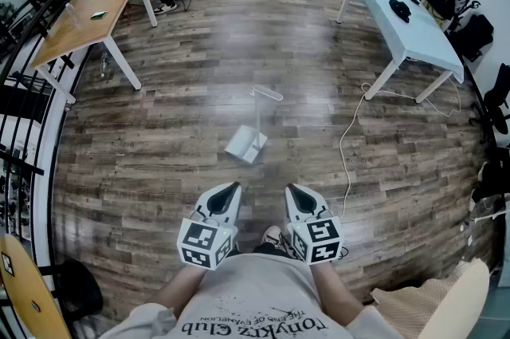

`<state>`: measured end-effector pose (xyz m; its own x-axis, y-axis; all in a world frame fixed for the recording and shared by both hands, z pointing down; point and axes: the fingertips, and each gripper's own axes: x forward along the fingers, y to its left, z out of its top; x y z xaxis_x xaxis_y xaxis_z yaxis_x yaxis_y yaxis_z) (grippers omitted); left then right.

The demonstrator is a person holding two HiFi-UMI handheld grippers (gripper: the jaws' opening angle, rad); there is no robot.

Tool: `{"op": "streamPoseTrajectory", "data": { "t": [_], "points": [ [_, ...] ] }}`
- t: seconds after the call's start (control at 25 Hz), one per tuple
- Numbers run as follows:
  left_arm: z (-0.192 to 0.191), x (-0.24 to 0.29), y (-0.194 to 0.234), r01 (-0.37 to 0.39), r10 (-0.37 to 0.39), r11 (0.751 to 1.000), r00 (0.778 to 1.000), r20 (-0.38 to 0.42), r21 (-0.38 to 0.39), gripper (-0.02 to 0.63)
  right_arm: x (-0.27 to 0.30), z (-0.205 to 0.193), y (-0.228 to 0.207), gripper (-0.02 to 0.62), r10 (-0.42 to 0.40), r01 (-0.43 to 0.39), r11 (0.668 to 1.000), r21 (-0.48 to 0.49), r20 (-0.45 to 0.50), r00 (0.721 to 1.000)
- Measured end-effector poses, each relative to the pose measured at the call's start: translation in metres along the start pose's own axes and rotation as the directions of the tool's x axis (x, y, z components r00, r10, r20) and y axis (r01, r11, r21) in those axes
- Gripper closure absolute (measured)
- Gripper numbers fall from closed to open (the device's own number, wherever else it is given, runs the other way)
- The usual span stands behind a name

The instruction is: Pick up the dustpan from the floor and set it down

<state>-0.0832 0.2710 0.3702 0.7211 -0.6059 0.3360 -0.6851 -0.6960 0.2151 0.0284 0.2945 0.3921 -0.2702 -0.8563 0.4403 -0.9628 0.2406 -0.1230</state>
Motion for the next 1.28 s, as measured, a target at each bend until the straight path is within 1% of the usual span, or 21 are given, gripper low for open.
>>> {"op": "streamPoseTrajectory", "data": {
  "t": [0.4, 0.56, 0.64, 0.92, 1.04, 1.28],
  "points": [
    [-0.001, -0.008, 0.003, 0.005, -0.005, 1.000, 1.000, 0.011, 0.008, 0.583, -0.001, -0.006, 0.010, 0.571, -0.003, 0.003, 1.000, -0.001, -0.003, 1.000],
    [0.001, -0.013, 0.006, 0.009, -0.009, 1.000, 1.000, 0.005, 0.014, 0.583, -0.002, -0.002, 0.016, 0.569, -0.013, 0.013, 1.000, 0.026, 0.012, 1.000],
    [0.001, -0.016, 0.008, 0.015, -0.015, 1.000, 1.000, 0.002, 0.016, 0.583, -0.003, -0.001, 0.019, 0.569, -0.020, 0.019, 1.000, 0.021, 0.019, 1.000],
    [-0.001, -0.035, 0.012, 0.063, -0.063, 0.998, 0.998, 0.005, 0.029, 0.583, -0.005, -0.006, 0.041, 0.569, -0.056, 0.055, 0.997, 0.045, 0.025, 0.998],
    [-0.006, -0.045, 0.019, 0.083, -0.083, 0.996, 0.997, 0.003, 0.038, 0.583, -0.005, -0.008, 0.053, 0.569, -0.080, 0.079, 0.996, 0.041, 0.037, 0.996],
    [-0.021, -0.047, 0.029, 0.110, -0.110, 0.994, 0.994, -0.021, 0.012, 0.583, -0.008, -0.020, 0.062, 0.569, -0.117, 0.115, 0.992, 0.051, 0.026, 0.993]
  ]
}}
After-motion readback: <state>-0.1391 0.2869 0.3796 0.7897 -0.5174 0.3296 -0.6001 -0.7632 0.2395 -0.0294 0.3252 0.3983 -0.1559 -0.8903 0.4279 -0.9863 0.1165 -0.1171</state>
